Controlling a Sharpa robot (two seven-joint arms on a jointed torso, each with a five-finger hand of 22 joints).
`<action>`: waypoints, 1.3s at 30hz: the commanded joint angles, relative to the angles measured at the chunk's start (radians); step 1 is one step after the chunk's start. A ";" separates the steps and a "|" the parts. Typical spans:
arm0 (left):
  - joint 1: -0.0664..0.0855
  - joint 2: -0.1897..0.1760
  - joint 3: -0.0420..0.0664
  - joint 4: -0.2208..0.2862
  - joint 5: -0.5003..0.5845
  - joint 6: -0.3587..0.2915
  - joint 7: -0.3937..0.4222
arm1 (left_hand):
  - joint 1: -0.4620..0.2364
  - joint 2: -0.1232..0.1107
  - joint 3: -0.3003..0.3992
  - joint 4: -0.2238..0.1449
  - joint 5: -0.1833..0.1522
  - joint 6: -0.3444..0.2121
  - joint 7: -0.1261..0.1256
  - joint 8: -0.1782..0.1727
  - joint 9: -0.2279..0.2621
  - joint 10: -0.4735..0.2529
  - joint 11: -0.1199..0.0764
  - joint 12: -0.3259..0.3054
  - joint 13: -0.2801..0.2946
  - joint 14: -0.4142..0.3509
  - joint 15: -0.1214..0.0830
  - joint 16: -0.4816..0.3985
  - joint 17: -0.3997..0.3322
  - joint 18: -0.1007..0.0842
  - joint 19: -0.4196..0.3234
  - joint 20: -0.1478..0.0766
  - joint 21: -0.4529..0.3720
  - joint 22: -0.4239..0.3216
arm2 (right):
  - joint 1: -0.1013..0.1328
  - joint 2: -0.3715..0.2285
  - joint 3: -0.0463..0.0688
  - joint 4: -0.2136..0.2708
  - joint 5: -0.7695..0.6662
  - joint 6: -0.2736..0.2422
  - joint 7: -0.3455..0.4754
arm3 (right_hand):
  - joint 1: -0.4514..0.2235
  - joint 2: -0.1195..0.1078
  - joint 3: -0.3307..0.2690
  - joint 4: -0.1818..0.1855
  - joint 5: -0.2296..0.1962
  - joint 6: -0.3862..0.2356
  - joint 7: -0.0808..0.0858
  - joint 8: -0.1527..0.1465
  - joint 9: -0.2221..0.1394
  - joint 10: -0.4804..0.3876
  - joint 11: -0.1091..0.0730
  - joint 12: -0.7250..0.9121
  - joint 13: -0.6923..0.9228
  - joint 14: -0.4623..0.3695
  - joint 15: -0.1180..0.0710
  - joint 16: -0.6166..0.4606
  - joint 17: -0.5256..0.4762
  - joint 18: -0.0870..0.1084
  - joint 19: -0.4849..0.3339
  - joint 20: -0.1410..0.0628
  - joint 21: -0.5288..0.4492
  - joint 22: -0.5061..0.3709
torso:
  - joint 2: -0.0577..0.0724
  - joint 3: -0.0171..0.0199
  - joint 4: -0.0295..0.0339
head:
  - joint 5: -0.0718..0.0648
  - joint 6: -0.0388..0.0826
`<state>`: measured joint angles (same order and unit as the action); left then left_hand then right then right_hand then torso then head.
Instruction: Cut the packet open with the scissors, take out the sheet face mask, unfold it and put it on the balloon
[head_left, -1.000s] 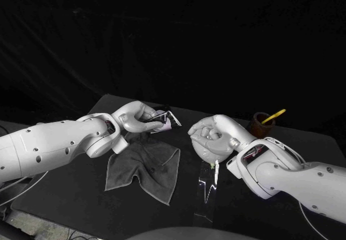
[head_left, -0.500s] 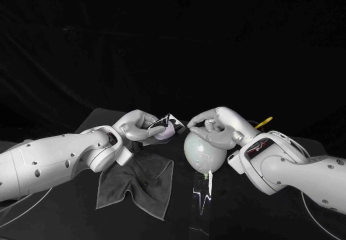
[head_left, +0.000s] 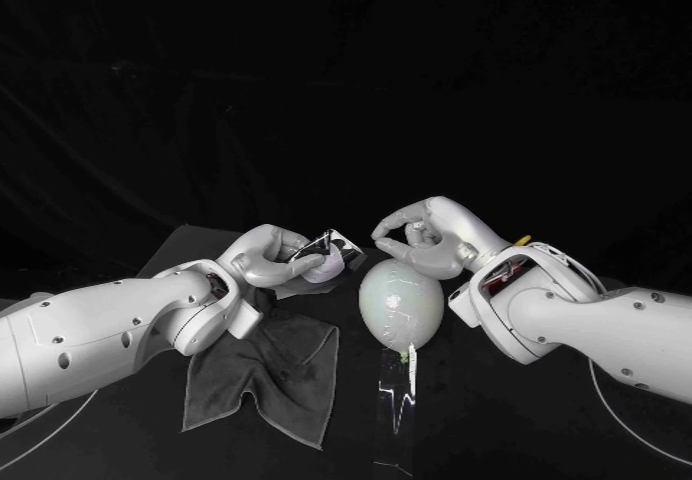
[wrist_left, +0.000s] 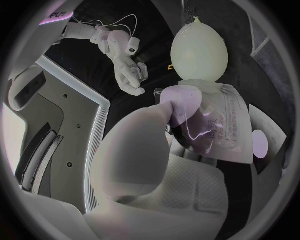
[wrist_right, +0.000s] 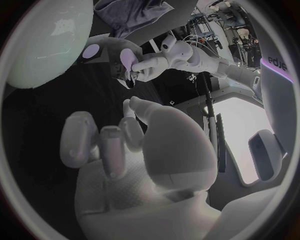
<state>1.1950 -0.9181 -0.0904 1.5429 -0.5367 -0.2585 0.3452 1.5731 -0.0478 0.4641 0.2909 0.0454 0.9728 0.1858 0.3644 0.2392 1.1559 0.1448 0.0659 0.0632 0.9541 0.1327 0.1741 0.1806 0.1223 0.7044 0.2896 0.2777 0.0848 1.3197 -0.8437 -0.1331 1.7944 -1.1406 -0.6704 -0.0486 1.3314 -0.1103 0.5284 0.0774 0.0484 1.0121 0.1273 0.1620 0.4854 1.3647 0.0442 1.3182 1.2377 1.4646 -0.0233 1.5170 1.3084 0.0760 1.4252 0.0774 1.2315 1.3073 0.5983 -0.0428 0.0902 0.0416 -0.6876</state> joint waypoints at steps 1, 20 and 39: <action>0.002 0.004 0.002 0.005 0.010 -0.008 0.026 | -0.009 0.004 0.005 -0.001 0.002 -0.008 -0.002 0.003 0.001 -0.005 0.001 -0.005 -0.001 -0.003 0.001 -0.003 0.001 -0.002 0.005 -0.001 -0.002 -0.001 | 0.002 0.013 0.000 -0.006 0.001 0.046 -0.031 | -0.009 -0.004 -0.006 -0.001 0.000 -0.001 -0.002 0.004 0.000 0.005 -0.002 0.005 0.003 0.067 -0.003 0.008 0.050 -0.008 0.006 0.003 0.003 0.173 | 0.001 -0.0010 0.0008 | -0.004 -0.001; 0.002 0.005 0.002 0.016 0.009 -0.006 0.034 | -0.008 0.004 0.005 -0.001 0.002 -0.009 -0.002 0.003 0.001 -0.005 0.001 -0.005 -0.001 -0.003 0.001 -0.003 0.001 -0.002 0.005 -0.001 -0.002 -0.001 | 0.002 0.069 -0.004 -0.041 -0.044 0.078 -0.086 | -0.016 -0.024 -0.014 -0.006 0.000 -0.023 0.007 -0.010 -0.006 -0.005 0.005 -0.002 -0.002 0.070 0.002 0.013 0.070 -0.007 0.002 0.005 -0.005 0.171 | 0.000 -0.0007 -0.0005 | -0.008 -0.001; 0.002 0.004 0.002 0.017 0.009 -0.002 0.039 | -0.008 0.007 0.009 -0.002 0.002 -0.012 -0.001 0.004 0.002 -0.007 0.001 -0.005 -0.001 -0.005 0.002 -0.004 0.002 -0.002 0.006 -0.001 -0.003 -0.002 | -0.004 0.067 -0.006 -0.038 -0.055 0.103 -0.095 | -0.020 -0.029 -0.018 -0.006 0.000 -0.019 0.007 -0.008 -0.006 -0.006 0.006 -0.002 0.001 0.070 0.003 0.013 0.071 -0.007 0.002 0.006 -0.004 0.171 | -0.001 -0.0005 0.0002 | -0.007 -0.002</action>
<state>1.1951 -0.9162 -0.0903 1.5565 -0.5349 -0.2622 0.3641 1.5667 -0.0466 0.4667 0.2881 0.0437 0.9678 0.1840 0.3614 0.2401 1.1559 0.1450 0.0659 0.0633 0.9540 0.1326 0.1741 0.1811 0.1223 0.7042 0.2895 0.2777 0.0839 1.3164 -0.7768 -0.1395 1.7563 -1.1767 -0.5882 -0.1384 1.3104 -0.1314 0.5159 0.0705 0.0484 0.9951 0.1329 0.1571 0.4797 1.3607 0.0481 1.3177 1.2375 1.4645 -0.0231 1.5260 1.3080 0.0757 1.4248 0.0773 1.2313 1.3075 0.5975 -0.0430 0.0900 0.0356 -0.6899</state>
